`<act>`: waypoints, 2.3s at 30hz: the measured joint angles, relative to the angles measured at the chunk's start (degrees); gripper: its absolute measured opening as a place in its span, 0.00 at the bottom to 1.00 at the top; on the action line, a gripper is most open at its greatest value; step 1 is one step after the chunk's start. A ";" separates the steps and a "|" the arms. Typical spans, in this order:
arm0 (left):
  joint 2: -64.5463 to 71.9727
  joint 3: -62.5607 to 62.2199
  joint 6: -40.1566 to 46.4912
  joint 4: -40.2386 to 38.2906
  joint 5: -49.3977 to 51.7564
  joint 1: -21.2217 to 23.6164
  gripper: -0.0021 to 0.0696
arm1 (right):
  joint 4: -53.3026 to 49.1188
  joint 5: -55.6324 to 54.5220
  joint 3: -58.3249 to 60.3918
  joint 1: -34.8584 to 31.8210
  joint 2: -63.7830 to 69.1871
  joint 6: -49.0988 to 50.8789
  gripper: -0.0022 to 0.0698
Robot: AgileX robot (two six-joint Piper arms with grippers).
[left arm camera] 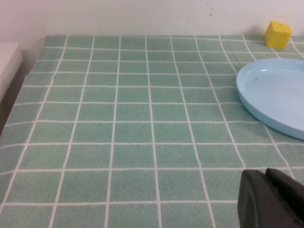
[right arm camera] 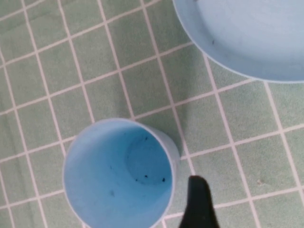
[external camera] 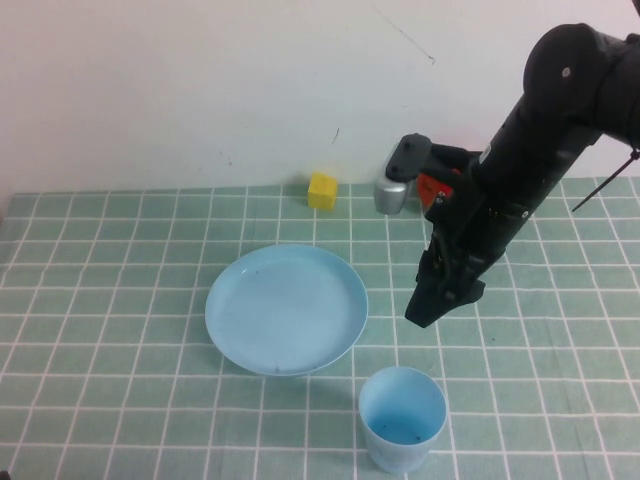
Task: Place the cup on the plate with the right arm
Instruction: Pick up the cup from the table, then place the cup on the plate
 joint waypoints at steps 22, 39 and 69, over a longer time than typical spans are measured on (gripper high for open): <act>0.00 0.00 0.00 0.00 0.00 0.00 0.02 | -8.89 0.22 0.00 8.52 4.44 0.59 0.68; 0.00 0.00 0.00 0.00 0.00 0.00 0.02 | -8.81 0.22 -2.03 8.52 9.35 4.27 0.06; 0.00 0.00 0.00 0.00 0.00 0.00 0.02 | -14.19 -7.88 -33.74 10.69 25.37 17.78 0.06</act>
